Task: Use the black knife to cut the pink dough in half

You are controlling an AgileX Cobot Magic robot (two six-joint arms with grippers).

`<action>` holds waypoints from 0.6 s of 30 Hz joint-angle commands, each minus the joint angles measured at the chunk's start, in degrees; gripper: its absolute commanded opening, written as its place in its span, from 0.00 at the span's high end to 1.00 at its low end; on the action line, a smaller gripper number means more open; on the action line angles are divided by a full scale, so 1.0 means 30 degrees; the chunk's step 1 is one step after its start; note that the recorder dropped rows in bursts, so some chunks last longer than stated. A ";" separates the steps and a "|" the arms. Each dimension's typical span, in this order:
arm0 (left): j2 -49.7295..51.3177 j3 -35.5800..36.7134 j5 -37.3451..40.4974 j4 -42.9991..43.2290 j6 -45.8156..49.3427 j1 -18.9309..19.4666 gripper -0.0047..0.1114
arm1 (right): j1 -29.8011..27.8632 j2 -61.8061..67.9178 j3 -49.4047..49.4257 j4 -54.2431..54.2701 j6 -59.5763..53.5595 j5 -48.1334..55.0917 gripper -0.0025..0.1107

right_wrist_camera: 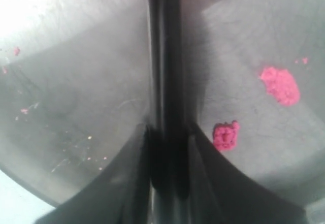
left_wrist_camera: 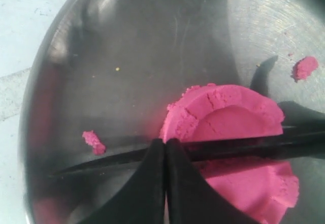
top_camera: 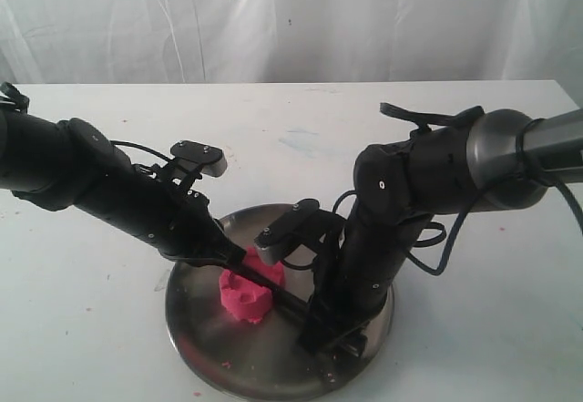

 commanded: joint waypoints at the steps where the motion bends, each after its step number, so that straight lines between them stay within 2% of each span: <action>1: -0.0210 -0.0107 0.0389 -0.0085 0.0003 -0.0070 0.96 | 0.0010 0.0016 -0.0348 -0.0018 -0.0043 0.0297 0.98; 18: -0.1304 -0.0107 0.0013 0.0301 0.0004 -0.0035 0.96 | 0.0010 0.0016 -0.0414 -0.0686 0.0524 0.0629 0.98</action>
